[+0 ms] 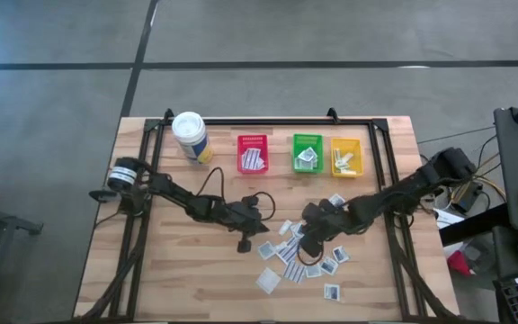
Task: Pick & Place First Aid Supplies
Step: Put the alcohol pad in the green bin
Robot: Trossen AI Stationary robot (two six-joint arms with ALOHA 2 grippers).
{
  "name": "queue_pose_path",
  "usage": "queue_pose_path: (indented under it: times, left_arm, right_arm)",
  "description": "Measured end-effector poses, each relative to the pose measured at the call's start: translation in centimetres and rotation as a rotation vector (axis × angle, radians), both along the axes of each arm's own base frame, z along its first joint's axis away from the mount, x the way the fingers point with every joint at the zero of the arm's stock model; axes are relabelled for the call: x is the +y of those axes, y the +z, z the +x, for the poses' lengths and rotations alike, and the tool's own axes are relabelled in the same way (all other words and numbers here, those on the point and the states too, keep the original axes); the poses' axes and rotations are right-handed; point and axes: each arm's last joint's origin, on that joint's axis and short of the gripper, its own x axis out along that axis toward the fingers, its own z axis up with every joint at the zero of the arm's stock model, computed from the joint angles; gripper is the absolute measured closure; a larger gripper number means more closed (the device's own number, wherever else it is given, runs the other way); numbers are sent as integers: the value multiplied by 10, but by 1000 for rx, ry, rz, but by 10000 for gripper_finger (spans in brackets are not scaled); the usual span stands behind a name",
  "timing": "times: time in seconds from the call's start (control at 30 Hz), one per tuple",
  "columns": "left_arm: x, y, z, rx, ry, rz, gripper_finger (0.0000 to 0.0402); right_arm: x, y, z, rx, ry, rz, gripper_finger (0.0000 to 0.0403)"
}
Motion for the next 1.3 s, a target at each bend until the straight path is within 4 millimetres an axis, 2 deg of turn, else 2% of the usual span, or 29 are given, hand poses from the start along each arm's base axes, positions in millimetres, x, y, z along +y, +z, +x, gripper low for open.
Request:
queue_pose_path:
  times: [0.13, 0.57, 0.93, 1.3]
  left_arm:
    - [1, 1, -5, 56, 9, -4, 401]
    - [0, 1, -5, 58, 8, -4, 401]
    - [0, 1, -5, 57, 8, 0, 401]
    - [1, 0, -6, 61, 11, 3, 401]
  right_arm:
    - [2, -11, 5, 41, 5, -20, 351]
    - [1, -47, 12, 162, -16, -62, 351]
    - [-17, -52, 30, 56, -127, -55, 351]
    - [-28, -63, 46, -14, -165, -47, 351]
